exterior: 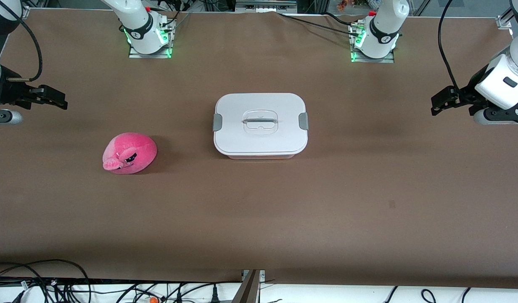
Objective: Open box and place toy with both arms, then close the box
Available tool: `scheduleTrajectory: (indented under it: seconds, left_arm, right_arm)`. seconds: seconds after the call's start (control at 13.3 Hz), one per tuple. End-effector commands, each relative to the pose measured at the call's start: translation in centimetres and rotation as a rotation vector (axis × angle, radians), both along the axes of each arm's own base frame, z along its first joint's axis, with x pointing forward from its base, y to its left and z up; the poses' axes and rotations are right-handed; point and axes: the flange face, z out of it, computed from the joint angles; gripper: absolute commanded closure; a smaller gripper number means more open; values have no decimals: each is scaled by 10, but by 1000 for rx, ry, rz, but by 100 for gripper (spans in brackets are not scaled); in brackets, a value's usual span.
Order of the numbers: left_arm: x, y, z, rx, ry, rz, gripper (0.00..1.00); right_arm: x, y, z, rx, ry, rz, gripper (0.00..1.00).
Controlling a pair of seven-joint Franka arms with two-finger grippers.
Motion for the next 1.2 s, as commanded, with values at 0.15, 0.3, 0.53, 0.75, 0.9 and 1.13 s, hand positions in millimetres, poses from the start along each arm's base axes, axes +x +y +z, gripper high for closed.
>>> scheduleTrajectory:
  seconds: [0.15, 0.3, 0.53, 0.75, 0.9, 1.13]
  left_arm:
    - [7, -4, 18, 35, -30, -24, 0]
    - [8, -6, 19, 38, -34, -29, 0]
    - [9, -4, 20, 38, -37, -24, 0]
    - [13, 2, 10, 38, -15, -17, 0]
    - [12, 4, 10, 42, -6, -13, 0]
    - [10, 10, 15, 40, -13, -2, 0]
  right_arm:
    - [3, 2, 4, 5, 2, -3, 0]
    - [3, 2, 4, 6, -1, -3, 0]
    - [3, 2, 4, 10, 2, -5, 0]
    - [3, 2, 4, 10, 2, -4, 0]
    - [3, 1, 3, 10, 5, -5, 0]
    - [3, 1, 3, 11, 4, -9, 0]
